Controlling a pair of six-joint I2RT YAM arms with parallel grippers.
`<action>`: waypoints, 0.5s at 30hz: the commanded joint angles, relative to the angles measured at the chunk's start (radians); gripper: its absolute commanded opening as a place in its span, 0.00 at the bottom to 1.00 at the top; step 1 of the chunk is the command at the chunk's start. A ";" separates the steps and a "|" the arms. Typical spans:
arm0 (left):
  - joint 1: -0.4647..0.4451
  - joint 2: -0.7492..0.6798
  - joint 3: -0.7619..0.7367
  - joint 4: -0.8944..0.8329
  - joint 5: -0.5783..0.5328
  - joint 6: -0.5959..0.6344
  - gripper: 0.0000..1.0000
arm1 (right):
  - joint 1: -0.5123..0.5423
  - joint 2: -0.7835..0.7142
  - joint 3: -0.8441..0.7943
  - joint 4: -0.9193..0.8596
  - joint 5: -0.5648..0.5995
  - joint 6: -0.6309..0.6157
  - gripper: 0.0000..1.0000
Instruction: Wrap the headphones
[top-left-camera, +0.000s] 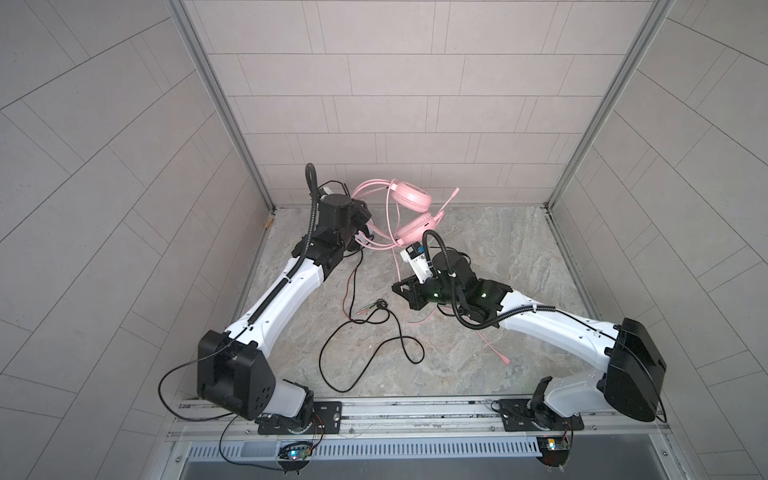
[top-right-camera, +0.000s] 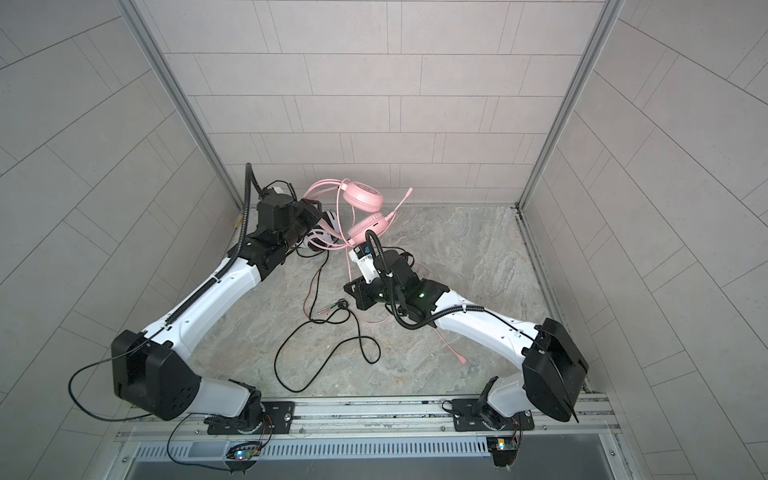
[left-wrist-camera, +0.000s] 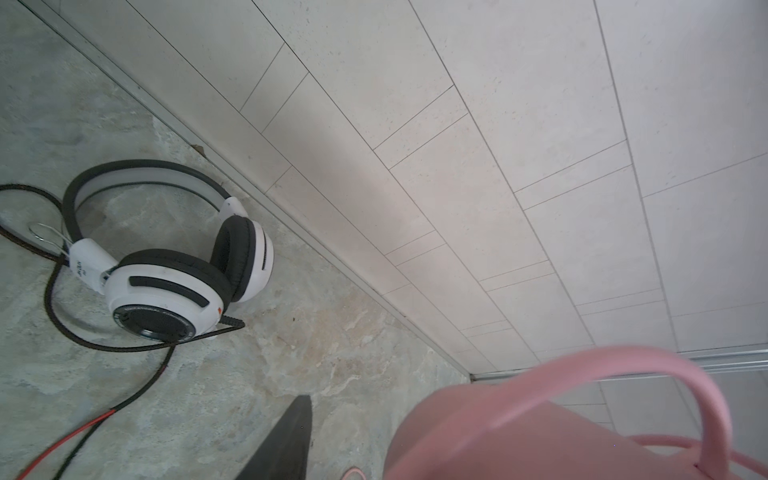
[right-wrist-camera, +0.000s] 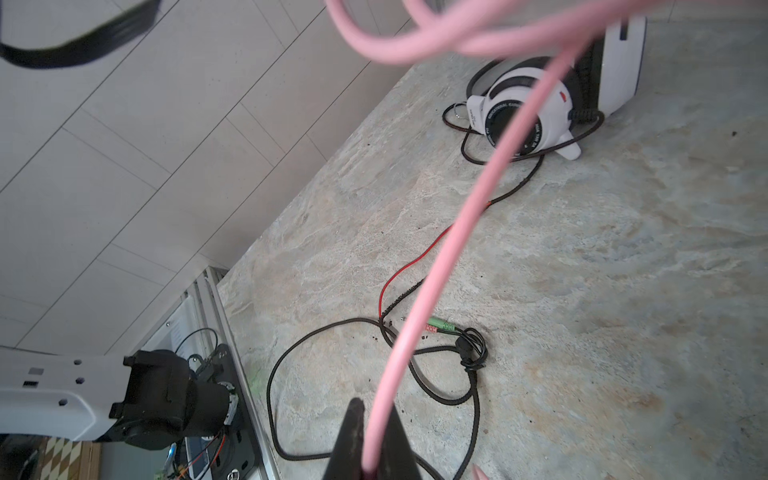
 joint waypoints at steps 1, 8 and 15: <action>-0.009 0.005 0.038 -0.002 -0.087 0.094 0.00 | 0.018 -0.052 0.047 -0.154 0.036 -0.092 0.10; -0.023 0.045 0.065 -0.114 -0.159 0.253 0.00 | 0.023 -0.148 0.145 -0.306 0.150 -0.178 0.10; -0.113 0.062 0.081 -0.210 -0.223 0.452 0.00 | -0.003 -0.114 0.264 -0.407 0.220 -0.261 0.11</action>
